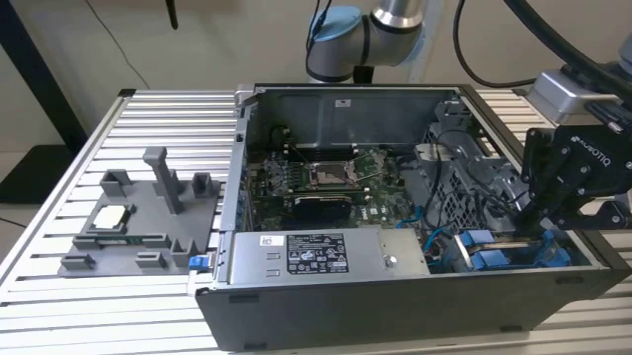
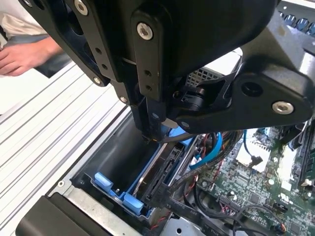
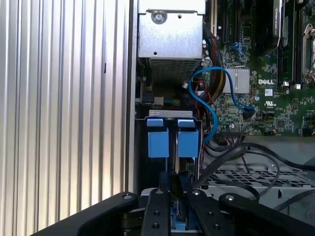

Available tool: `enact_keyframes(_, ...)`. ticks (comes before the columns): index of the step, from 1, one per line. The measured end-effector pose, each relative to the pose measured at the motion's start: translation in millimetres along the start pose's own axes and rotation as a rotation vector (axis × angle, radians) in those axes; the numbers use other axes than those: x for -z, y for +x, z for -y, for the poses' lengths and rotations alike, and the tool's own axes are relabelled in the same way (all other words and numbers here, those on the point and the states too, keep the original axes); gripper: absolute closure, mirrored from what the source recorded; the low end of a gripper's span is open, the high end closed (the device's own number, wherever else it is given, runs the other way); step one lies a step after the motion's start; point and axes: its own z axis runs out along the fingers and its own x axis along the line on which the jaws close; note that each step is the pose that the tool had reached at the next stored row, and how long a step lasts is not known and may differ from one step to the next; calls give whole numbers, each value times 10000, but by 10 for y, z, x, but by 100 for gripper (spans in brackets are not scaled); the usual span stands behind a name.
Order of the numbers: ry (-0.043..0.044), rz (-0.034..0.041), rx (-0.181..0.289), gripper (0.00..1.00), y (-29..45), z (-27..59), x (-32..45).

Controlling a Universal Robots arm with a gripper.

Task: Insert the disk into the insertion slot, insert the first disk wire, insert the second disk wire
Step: 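Insert the first disk wire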

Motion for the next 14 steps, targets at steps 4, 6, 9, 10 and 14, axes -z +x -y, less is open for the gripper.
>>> enact_keyframes(4, 124, -2, 0, 81, -3, 9, -35)
enact_keyframes(6, 188, -3, 0, 81, -6, 17, -48)
enact_keyframes(9, 269, 0, -1, 81, -16, 39, -68)
enact_keyframes(10, 292, 2, -1, 81, -19, 49, -73)
enact_keyframes(14, 341, 31, 1, 81, -54, 105, -101)
